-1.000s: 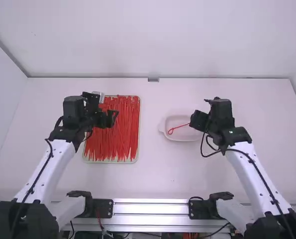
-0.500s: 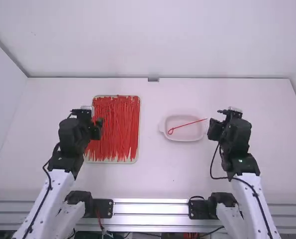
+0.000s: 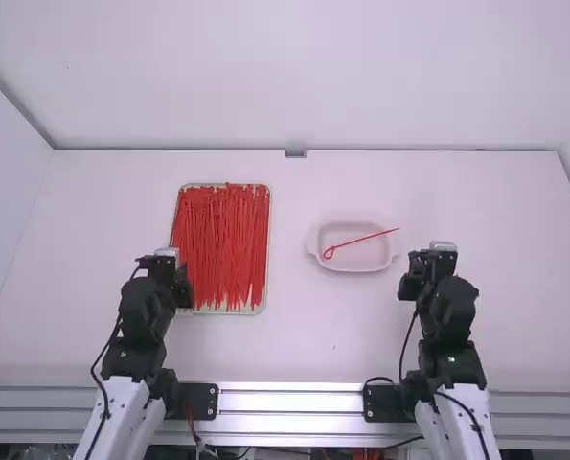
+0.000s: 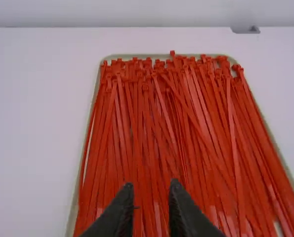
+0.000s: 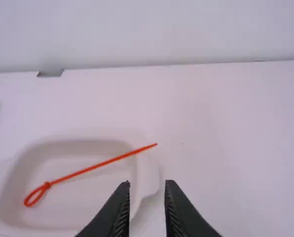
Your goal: Fasten the cable tie
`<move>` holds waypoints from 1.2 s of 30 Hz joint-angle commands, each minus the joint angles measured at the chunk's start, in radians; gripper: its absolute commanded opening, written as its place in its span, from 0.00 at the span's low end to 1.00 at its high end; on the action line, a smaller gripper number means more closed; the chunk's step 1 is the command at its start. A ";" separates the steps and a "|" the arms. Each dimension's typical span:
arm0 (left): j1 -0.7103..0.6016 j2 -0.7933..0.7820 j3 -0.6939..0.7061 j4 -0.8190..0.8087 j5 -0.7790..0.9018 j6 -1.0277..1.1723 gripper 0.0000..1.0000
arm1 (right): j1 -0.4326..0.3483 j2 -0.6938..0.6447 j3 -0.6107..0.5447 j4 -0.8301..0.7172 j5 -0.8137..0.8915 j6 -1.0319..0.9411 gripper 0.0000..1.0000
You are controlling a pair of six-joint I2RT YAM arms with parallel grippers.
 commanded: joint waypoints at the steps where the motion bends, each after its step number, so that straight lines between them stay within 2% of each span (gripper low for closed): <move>1: -0.008 -0.053 -0.051 0.002 -0.012 0.006 0.13 | 0.002 -0.050 -0.051 0.003 -0.001 -0.007 0.13; 8: -0.008 -0.181 -0.152 0.002 -0.012 0.006 0.00 | 0.002 -0.176 -0.177 0.003 -0.001 -0.007 0.00; 11: -0.008 -0.223 -0.152 0.002 -0.012 0.006 0.00 | 0.002 -0.218 -0.218 0.003 -0.001 -0.007 0.00; 26: -0.008 -0.420 -0.152 0.002 -0.012 0.006 0.00 | 0.002 -0.412 -0.223 0.003 -0.001 -0.007 0.00; 36: -0.008 -0.492 -0.152 0.002 -0.012 0.006 0.00 | 0.002 -0.491 -0.223 0.003 -0.001 -0.007 0.00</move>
